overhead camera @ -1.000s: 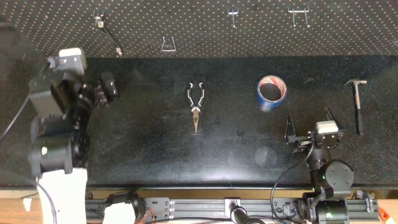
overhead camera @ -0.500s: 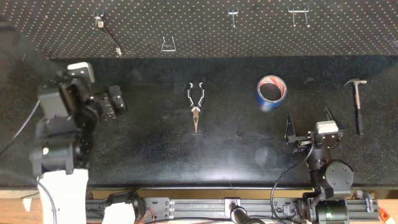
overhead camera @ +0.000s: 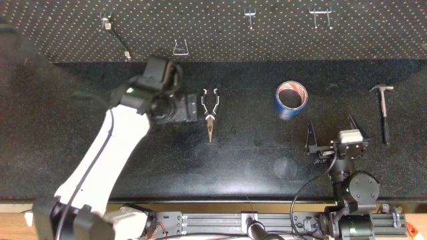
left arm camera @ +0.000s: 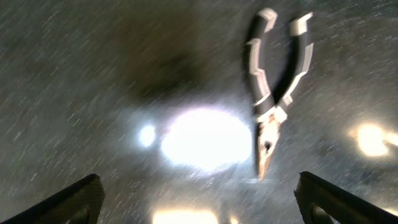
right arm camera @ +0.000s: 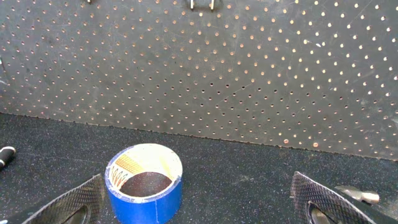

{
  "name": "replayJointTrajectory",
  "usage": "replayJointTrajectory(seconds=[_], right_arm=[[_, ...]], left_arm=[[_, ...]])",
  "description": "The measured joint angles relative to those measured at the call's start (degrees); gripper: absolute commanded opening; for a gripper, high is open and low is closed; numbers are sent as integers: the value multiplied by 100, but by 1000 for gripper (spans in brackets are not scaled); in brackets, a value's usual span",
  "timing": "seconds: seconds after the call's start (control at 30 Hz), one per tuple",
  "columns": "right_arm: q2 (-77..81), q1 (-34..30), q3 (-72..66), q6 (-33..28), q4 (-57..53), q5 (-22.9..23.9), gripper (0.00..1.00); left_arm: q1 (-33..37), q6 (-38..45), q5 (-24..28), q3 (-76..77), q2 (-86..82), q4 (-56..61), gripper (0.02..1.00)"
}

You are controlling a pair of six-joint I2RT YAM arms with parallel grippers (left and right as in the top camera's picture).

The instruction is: Place Tools Onto Pegboard

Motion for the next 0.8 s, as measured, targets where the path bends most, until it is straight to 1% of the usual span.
replayJointTrajectory(seconds=[0.2, 0.4, 0.6, 0.8], right_arm=[[0, 0, 2, 0, 2, 0, 976], [0, 0, 2, 0, 2, 0, 976], [0, 0, 2, 0, 2, 0, 976], [0, 0, 0, 0, 2, 0, 976]], left_arm=[[-424, 7, 20, 1106, 1217, 2, 996], [-516, -90, 164, 1882, 1873, -39, 996], [-588, -243, 192, 2131, 2271, -129, 996], [-743, -503, 96, 2135, 2435, -184, 996]])
